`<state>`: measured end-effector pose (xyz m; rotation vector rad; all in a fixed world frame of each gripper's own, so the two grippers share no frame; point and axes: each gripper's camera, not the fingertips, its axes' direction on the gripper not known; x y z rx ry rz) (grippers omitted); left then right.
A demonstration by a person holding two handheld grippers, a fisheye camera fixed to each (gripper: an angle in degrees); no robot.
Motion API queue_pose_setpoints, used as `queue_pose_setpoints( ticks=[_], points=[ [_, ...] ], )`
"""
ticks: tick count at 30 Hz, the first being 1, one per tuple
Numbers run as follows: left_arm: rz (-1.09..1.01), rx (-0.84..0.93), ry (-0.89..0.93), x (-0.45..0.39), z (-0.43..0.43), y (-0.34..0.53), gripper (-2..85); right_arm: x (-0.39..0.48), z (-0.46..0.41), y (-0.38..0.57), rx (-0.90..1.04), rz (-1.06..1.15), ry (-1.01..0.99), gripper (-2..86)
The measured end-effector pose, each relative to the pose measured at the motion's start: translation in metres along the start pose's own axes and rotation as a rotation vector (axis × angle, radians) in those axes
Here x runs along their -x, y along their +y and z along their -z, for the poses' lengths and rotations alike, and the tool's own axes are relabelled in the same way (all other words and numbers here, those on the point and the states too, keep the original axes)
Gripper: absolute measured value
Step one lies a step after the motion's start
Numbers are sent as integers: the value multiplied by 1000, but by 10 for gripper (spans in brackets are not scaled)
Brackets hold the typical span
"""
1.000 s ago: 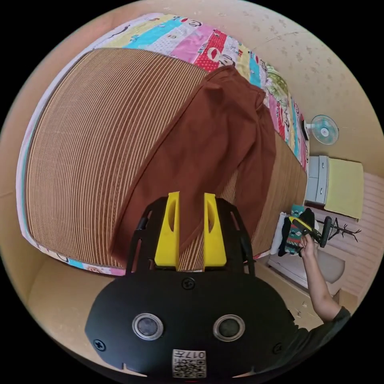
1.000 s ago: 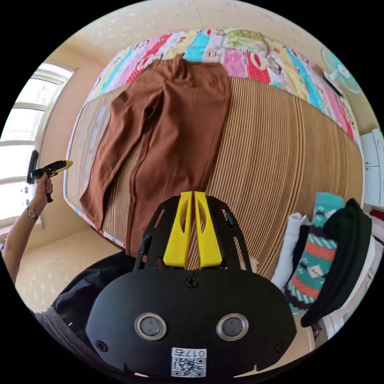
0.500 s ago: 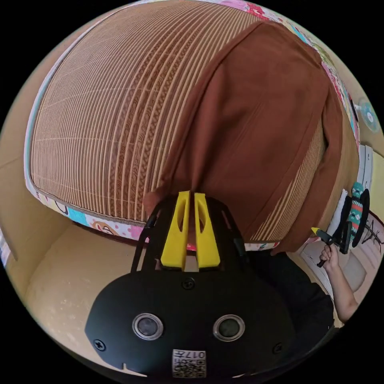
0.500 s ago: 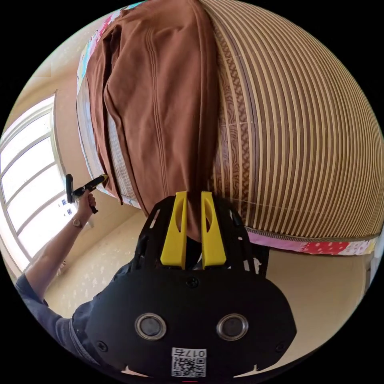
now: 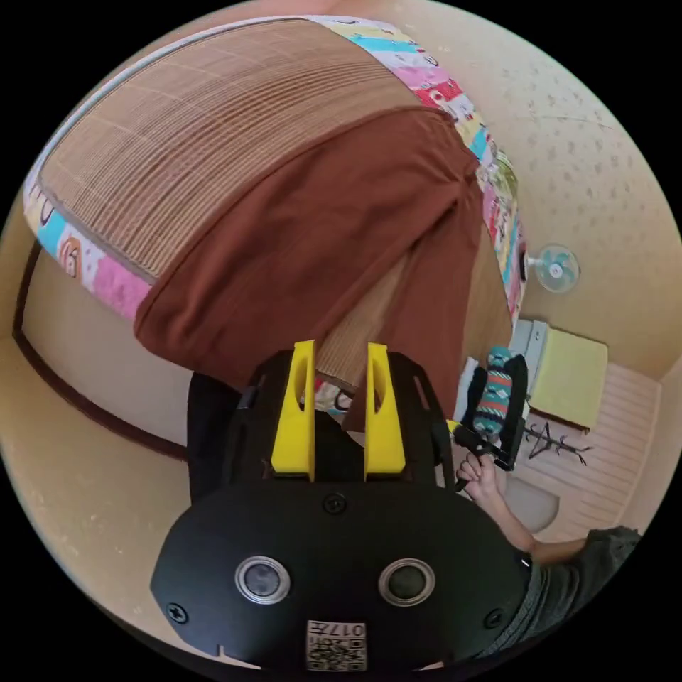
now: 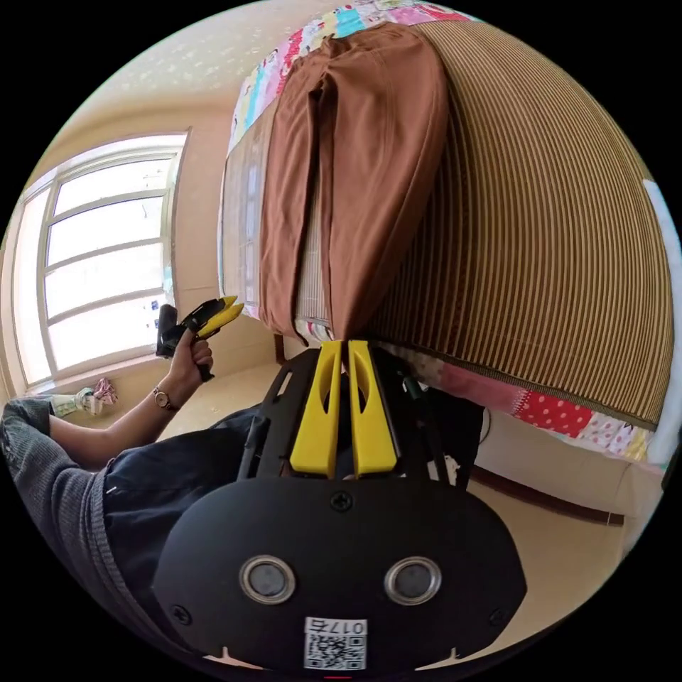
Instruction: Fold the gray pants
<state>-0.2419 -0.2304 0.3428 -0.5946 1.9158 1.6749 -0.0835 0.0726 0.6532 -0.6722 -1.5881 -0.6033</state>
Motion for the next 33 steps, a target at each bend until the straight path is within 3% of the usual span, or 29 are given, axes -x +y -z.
queue_pose_setpoints(
  ticks=[4, 6, 10, 12, 14, 16, 20, 21, 24, 25, 27, 31, 33],
  points=[
    [-314, 251, 44, -135, -58, -10, 146, 50, 33, 3, 53, 153, 64, 23],
    [-485, 393, -132, -207, -94, -15, 159, 67, 44, 3, 68, 198, 91, 24],
    [-721, 468, -509, -261, -145, -3, 173, 97, 74, 9, 45, 293, 96, 25],
    [-809, 470, -713, -259, -170, 9, 106, 107, 88, 14, 46, 344, 87, 26],
    [-791, 446, -796, -243, -176, 13, 32, 109, 101, 19, 90, 409, 71, 28],
    [-731, 427, -706, -223, -167, 10, 18, 97, 122, 26, 194, 487, 40, 31],
    [-509, 386, -242, -157, -125, -11, 9, 54, 170, 32, 154, 395, -12, 69],
    [-431, 374, -103, -134, -115, -18, 8, 38, 179, 29, 138, 331, -65, 96],
    [-307, 365, 87, -92, -102, -29, 9, 20, 178, 21, 118, 213, -293, 144],
    [-289, 363, 102, -85, -101, -30, 10, 24, 166, 20, 153, 207, -411, 142],
    [-237, 351, 144, -67, -97, -32, 18, 44, 146, 25, 228, 237, -466, 119],
    [-191, 342, 184, -51, -86, -28, 57, 91, 138, 49, 343, 315, -196, 34],
    [-133, 333, 48, -43, -71, -15, 143, 96, 141, 54, 352, 298, -170, 26]
  ],
)
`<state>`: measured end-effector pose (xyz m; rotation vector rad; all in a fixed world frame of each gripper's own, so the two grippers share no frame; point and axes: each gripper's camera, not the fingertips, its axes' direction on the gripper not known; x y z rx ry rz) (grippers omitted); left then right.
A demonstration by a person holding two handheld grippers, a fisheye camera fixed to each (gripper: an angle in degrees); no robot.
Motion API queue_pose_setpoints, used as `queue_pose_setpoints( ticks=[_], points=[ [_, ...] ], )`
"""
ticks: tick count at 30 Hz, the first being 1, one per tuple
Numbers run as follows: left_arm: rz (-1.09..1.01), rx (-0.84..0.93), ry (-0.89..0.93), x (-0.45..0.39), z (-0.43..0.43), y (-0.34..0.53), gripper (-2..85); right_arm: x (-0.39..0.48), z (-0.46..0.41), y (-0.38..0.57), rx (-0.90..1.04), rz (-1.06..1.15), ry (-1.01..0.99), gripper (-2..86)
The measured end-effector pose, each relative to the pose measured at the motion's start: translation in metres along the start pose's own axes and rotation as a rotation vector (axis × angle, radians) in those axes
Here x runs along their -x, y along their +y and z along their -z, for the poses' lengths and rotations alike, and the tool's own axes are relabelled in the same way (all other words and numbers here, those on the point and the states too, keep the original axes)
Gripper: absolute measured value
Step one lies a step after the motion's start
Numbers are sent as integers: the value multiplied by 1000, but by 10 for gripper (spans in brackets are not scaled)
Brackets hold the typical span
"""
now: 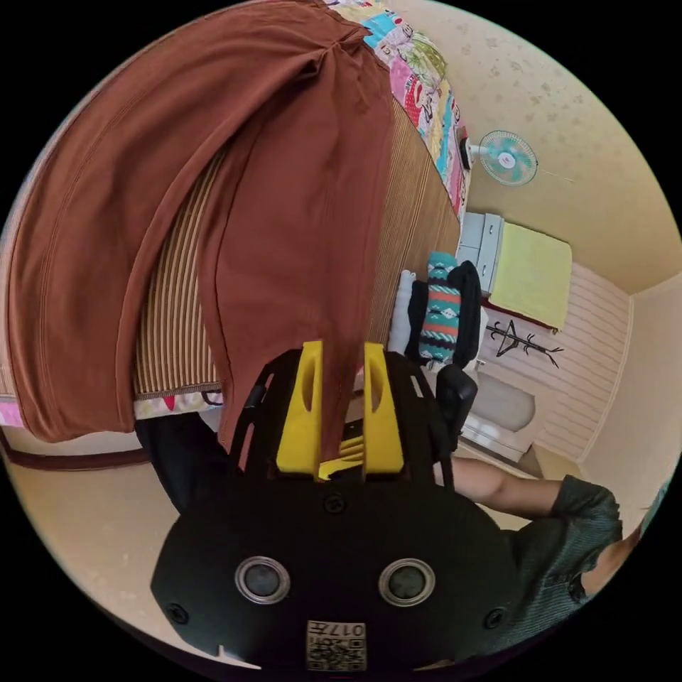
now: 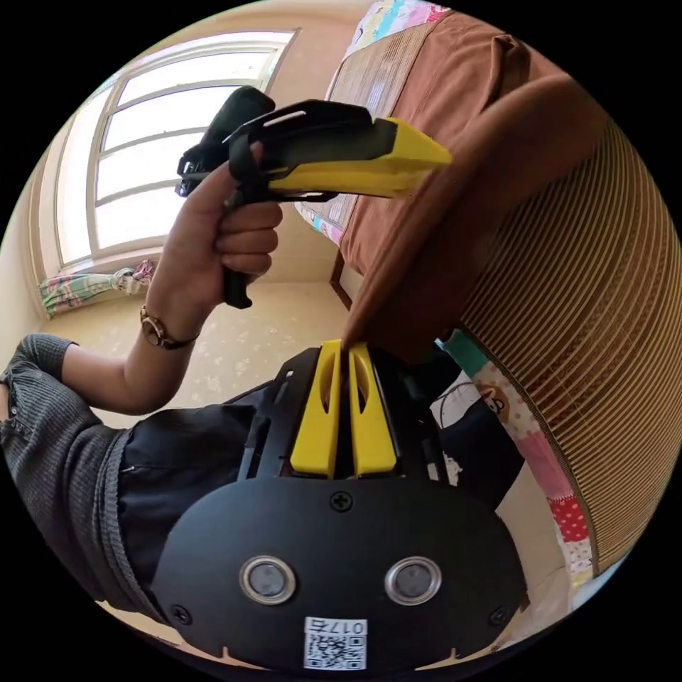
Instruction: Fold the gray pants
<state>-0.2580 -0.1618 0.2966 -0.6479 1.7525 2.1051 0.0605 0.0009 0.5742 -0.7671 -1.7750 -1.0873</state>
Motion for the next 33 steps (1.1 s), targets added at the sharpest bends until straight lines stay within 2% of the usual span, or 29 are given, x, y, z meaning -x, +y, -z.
queue_pose_setpoints(
  ticks=[3, 5, 7, 9, 11, 15, 18, 21, 23, 25, 28, 30, 33],
  points=[
    [-33, -12, -232, -23, 5, 29, 192, 10, 9, 4, -50, -28, -66, 20],
    [-94, 8, -283, -41, -1, 43, 191, 21, 13, 4, -62, 2, -104, 18],
    [-137, 66, -339, -52, -13, 51, 168, 38, 16, 1, -64, 53, -129, 17],
    [-170, 149, -488, -57, -31, 54, 69, 53, 24, 0, -75, 112, -142, 19],
    [-190, 173, -557, -58, -37, 54, 35, 64, 30, -3, -40, 155, -128, 23],
    [-245, 176, -473, -59, -32, 55, 4, 65, 54, -2, 133, 261, -43, 37],
    [-251, 153, -407, -54, -23, 60, -1, 26, 101, -10, 141, 155, 101, 56],
    [-220, 139, -346, -43, -15, 66, -2, -25, 176, -38, -17, -5, 112, 90],
    [-201, 137, -303, -35, -11, 69, -3, -58, 223, -62, -180, -98, 22, 116],
    [-179, 141, -258, -26, -8, 71, -3, -104, 269, -97, -427, -219, -173, 148],
    [-149, 124, -189, -11, 1, 74, -3, -156, 289, -143, -702, -341, -399, 170],
    [-135, 115, -141, 2, 8, 77, -3, -178, 286, -176, -785, -394, -470, 173],
    [-113, 94, -50, 20, 21, 83, -4, -194, 282, -229, -856, -510, -405, 153]
  ],
)
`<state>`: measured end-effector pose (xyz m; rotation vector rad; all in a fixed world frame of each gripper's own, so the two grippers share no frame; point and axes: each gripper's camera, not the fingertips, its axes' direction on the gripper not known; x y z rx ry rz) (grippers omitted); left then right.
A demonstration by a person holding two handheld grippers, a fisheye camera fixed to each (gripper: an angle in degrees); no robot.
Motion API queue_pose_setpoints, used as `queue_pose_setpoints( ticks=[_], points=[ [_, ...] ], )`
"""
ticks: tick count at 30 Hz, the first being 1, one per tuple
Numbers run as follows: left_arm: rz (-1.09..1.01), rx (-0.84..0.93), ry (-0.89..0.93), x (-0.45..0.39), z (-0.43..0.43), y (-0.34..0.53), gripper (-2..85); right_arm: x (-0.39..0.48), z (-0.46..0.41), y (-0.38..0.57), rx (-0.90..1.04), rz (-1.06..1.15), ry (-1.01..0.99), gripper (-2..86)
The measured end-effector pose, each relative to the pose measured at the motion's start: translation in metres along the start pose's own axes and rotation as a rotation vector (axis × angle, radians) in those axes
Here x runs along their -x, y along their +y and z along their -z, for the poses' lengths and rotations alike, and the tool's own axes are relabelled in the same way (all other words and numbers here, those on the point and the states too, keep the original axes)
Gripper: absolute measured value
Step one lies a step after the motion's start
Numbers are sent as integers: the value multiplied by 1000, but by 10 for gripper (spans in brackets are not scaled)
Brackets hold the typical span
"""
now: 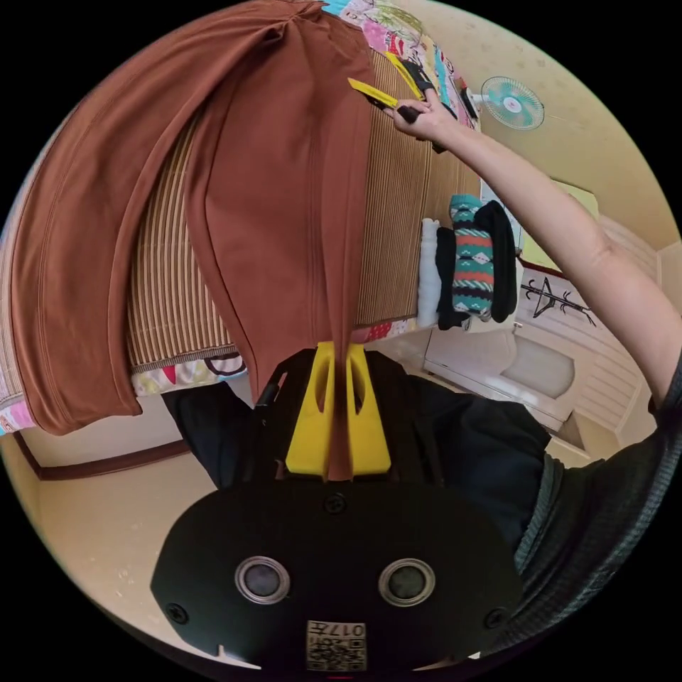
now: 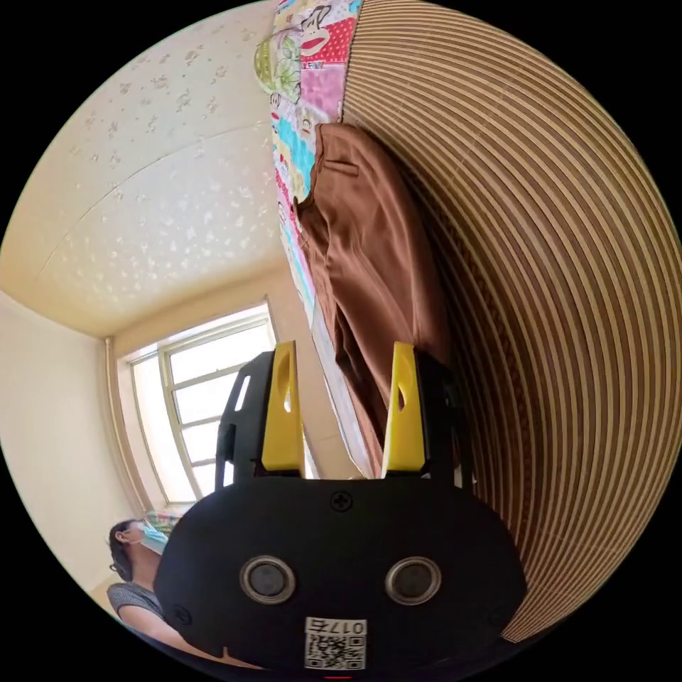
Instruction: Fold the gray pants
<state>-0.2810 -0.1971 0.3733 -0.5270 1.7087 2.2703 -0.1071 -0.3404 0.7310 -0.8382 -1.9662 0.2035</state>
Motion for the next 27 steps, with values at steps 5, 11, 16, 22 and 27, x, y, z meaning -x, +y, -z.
queue_pose_setpoints(
  ticks=[5, 11, 16, 22, 27],
  points=[
    [17, -63, 163, 29, 25, 23, -4, 45, -65, -32, -39, 130, 137, 39],
    [-23, -130, 354, 62, 69, 48, -4, 127, -112, -23, -5, 320, 487, 29],
    [-43, -116, 365, 71, 103, 60, -4, 119, -92, 4, -27, 294, 624, 118],
    [-10, -118, 446, 93, 147, 77, -4, 13, -64, 36, -76, 109, 615, 167],
    [-10, -96, 451, 107, 172, 89, -4, -82, -69, 43, -313, 5, 83, 153]
  ],
)
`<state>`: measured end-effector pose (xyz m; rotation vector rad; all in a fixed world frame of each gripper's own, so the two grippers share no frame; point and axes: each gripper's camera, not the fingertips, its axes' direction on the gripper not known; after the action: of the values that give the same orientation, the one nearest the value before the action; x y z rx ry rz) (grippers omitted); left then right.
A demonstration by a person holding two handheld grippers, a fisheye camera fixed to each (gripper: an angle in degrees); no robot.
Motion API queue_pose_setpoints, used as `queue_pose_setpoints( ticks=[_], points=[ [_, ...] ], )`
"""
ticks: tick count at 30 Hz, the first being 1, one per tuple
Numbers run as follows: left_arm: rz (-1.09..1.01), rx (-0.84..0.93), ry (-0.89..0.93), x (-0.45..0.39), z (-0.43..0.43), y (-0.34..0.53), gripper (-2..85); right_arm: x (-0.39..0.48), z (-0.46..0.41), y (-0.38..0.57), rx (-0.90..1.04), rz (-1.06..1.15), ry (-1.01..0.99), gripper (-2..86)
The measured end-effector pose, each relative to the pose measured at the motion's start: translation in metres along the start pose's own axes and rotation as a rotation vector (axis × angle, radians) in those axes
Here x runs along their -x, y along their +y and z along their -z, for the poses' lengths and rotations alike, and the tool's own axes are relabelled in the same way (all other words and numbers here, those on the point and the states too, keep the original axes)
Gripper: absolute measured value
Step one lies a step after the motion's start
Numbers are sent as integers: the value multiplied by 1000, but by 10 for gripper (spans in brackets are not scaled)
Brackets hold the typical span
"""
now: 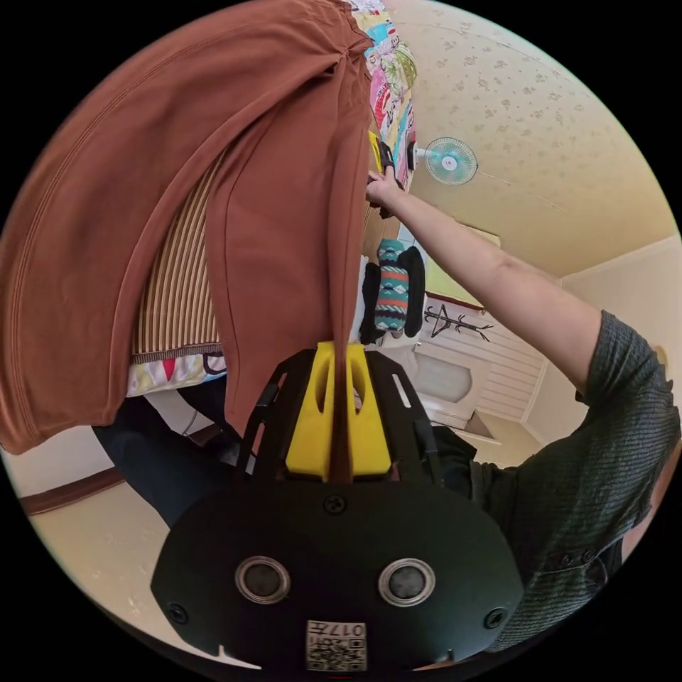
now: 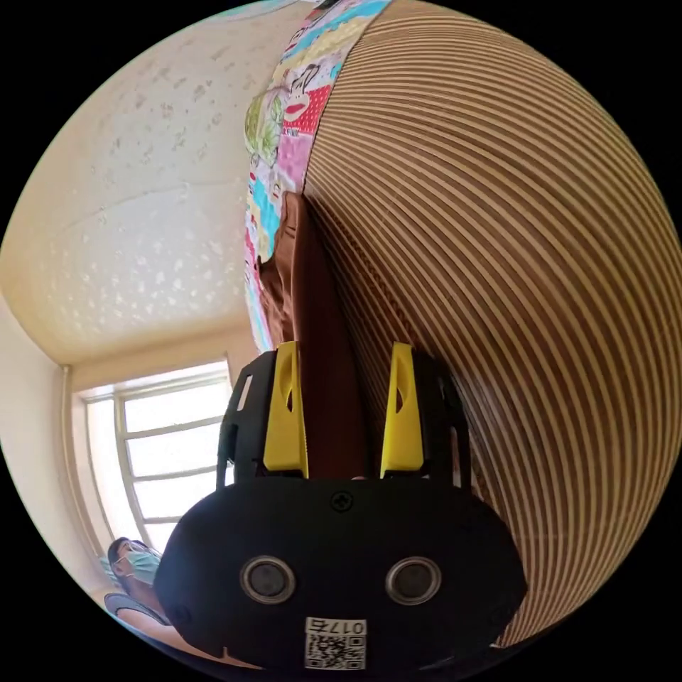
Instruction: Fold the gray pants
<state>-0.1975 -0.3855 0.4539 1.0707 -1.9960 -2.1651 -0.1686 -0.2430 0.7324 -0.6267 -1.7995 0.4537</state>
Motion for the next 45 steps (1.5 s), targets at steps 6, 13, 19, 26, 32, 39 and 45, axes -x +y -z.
queue_pose_setpoints(
  ticks=[6, 13, 19, 26, 32, 39, 45],
  points=[
    [23, 43, 22, 2, 21, 8, -4, -15, -42, -29, -85, 45, -60, 154],
    [-4, 75, 23, -17, 38, 12, -5, 80, -141, -88, 72, 293, 463, 62],
    [-96, 27, 291, -19, 77, 28, -5, 234, -245, 21, -44, 998, 994, 19],
    [-102, -285, 210, 37, 224, 87, 3, 284, -412, 82, 114, 1123, 643, 21],
    [44, -288, -225, 58, 266, 90, 27, 212, -489, 96, 352, 1038, 598, 35],
    [52, -162, -413, 30, 235, 68, 29, 39, -341, 155, 531, 913, 728, 79],
    [41, -53, -443, 16, 229, 51, 32, -66, -234, 231, 645, 567, 488, 103]
  ],
)
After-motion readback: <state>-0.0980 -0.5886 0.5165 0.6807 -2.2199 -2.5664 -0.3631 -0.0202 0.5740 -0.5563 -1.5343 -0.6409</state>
